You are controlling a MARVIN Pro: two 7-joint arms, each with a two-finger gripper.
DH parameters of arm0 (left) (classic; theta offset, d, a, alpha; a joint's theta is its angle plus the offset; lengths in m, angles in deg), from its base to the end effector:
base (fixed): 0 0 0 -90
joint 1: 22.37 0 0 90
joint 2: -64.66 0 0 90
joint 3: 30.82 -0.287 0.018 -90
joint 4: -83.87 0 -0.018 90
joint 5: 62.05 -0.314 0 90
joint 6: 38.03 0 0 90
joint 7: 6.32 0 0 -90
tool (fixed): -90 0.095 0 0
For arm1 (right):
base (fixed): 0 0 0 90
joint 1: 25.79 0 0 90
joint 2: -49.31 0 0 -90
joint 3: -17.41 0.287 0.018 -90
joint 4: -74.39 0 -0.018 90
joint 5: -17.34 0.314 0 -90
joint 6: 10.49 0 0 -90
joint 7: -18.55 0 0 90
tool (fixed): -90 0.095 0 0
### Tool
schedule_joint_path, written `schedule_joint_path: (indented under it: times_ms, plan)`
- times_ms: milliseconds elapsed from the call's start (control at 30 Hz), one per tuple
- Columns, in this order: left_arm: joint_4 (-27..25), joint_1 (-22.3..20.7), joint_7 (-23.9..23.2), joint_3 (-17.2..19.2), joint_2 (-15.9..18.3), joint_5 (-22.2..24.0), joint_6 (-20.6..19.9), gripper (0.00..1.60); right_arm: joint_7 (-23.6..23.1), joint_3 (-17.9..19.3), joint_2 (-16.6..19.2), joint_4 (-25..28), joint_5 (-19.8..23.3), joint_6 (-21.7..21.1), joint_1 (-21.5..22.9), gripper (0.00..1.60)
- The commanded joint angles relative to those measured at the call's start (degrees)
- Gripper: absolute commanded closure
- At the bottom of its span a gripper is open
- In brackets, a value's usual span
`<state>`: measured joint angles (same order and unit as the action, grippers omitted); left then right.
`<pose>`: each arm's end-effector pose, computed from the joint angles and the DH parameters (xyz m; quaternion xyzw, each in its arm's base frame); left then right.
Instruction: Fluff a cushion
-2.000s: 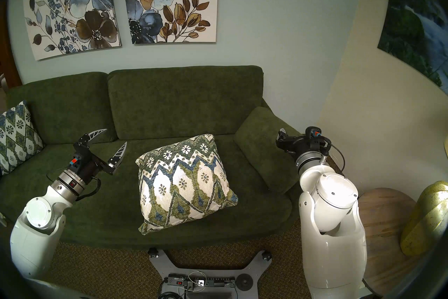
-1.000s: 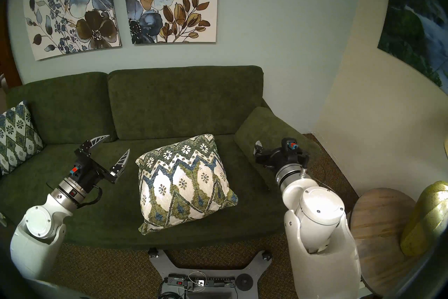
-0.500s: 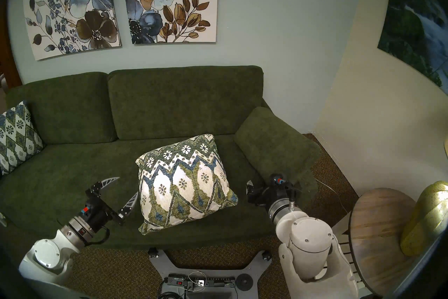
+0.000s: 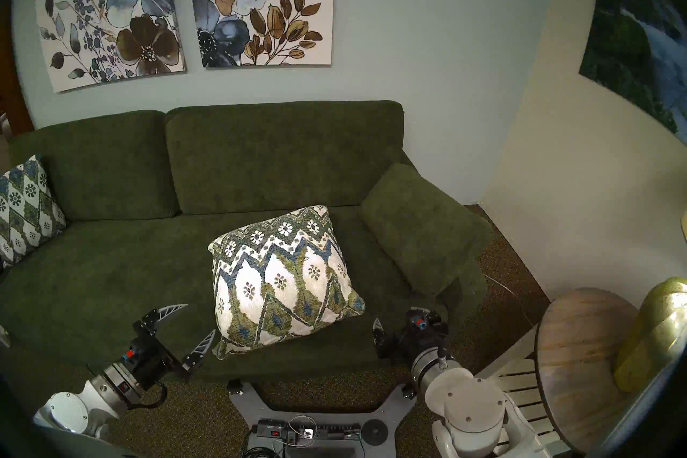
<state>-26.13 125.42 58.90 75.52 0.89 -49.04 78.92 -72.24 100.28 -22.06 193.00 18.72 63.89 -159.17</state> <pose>0.1296 0.1246 -0.3541 0.7366 -0.2713 0.6144 0.0796 0.1881 0.0064 -0.3710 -0.8614 -0.1673 -0.4789 0.0263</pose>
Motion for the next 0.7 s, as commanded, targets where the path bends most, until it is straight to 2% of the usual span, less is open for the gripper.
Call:
schedule_joint_path:
  times_ms: [0, 167, 300, 400, 533, 667]
  plan:
    - [1.4, -0.3, 0.2, -0.9, 0.0, 0.0, -2.7, 0.00, -0.4, -3.2, 1.5, -4.0, -4.4, 6.9, 3.9, 0.00]
    - [3.6, -2.8, 0.5, -1.7, 0.1, -0.3, -4.2, 0.00, 0.2, -4.4, 1.0, -5.7, -5.9, 11.3, 5.9, 0.00]
    - [4.6, -3.9, 0.6, -2.4, 0.4, -0.8, -5.1, 0.00, 0.8, -4.2, 1.2, -6.2, -6.4, 15.1, 5.9, 0.00]
    - [5.0, -4.0, 0.7, -2.5, 0.5, -0.8, -5.3, 0.00, 1.1, -3.7, 1.5, -6.5, -6.3, 17.0, 5.5, 0.00]
    - [6.5, -4.2, 0.0, -3.8, 0.7, -0.3, -6.3, 0.00, 1.1, -2.5, 2.1, -7.7, -5.5, 21.6, 4.8, 0.00]
    - [5.8, -2.6, -0.6, -3.8, 0.6, 1.4, -6.8, 0.00, 0.0, -2.2, 2.7, -8.4, -4.8, 22.2, 4.5, 0.00]
